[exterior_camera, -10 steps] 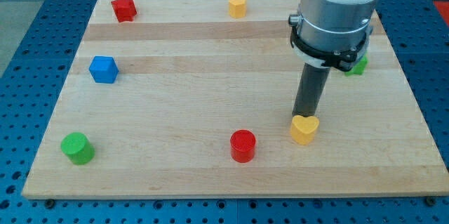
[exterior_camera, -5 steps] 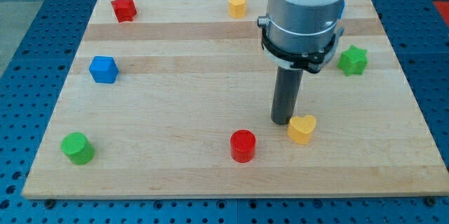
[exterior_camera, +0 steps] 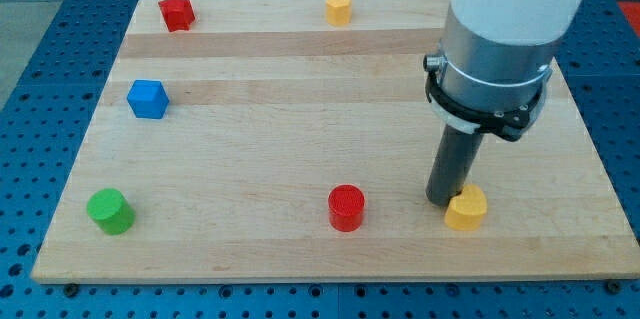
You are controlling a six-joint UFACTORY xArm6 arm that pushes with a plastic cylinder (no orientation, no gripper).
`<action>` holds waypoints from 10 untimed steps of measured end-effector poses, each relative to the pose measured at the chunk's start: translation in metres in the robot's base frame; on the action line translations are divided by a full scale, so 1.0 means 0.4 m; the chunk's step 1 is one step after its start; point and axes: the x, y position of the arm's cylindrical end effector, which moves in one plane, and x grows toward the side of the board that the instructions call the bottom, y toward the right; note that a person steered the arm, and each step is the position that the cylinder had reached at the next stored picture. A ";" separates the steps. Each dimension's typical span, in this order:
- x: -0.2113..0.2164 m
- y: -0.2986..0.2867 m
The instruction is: Move the yellow heart to the bottom right
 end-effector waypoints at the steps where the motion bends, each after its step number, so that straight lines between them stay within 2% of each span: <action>1: 0.039 -0.006; 2: 0.088 -0.006; 7: 0.114 0.054; 10: 0.180 0.086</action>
